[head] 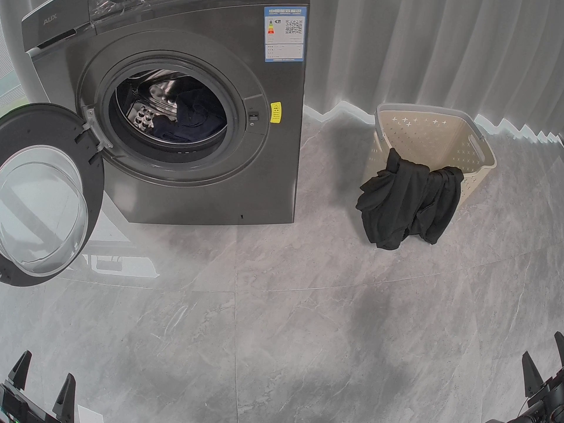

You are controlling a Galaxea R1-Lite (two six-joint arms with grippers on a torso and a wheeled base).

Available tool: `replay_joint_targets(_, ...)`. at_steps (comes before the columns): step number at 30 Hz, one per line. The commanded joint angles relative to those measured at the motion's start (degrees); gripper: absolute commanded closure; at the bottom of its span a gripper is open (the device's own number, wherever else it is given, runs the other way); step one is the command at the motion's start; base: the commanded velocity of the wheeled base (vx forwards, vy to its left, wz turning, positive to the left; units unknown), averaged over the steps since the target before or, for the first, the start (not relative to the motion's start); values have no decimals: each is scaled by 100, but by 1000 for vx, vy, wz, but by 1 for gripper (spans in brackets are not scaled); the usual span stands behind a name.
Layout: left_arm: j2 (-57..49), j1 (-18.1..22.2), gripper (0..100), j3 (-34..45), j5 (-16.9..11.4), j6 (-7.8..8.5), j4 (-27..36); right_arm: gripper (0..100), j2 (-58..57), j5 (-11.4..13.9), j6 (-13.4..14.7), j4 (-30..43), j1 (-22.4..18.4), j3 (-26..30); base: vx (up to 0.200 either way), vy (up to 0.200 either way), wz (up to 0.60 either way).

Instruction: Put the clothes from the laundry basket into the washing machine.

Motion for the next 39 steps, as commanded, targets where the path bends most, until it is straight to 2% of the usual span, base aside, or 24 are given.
replay_joint_targets(1, -42, -2, 0, 92, 2, -6, 1, 0, -50, 0, -1, -6, 0, 101, 0, -200, 0)
replay_joint_targets(12, -42, -2, 0, 92, 29, -50, 1, 0, -50, 0, -1, -6, 0, 101, 0, -200, 0)
replay_joint_targets(18, -42, -2, 0, 92, 29, -15, 1, 0, -50, 0, -1, -6, 0, 101, 0, 0, 0)
replay_joint_targets(36, 20, -28, 0, 92, 29, -6, 1, 0, -50, 0, -1, -6, 0, 101, 200, 0, 0)
replay_joint_targets(39, 11, -28, 0, 92, 29, -41, 9, 0, -50, 0, -1, -6, 0, 101, 0, 0, 0)
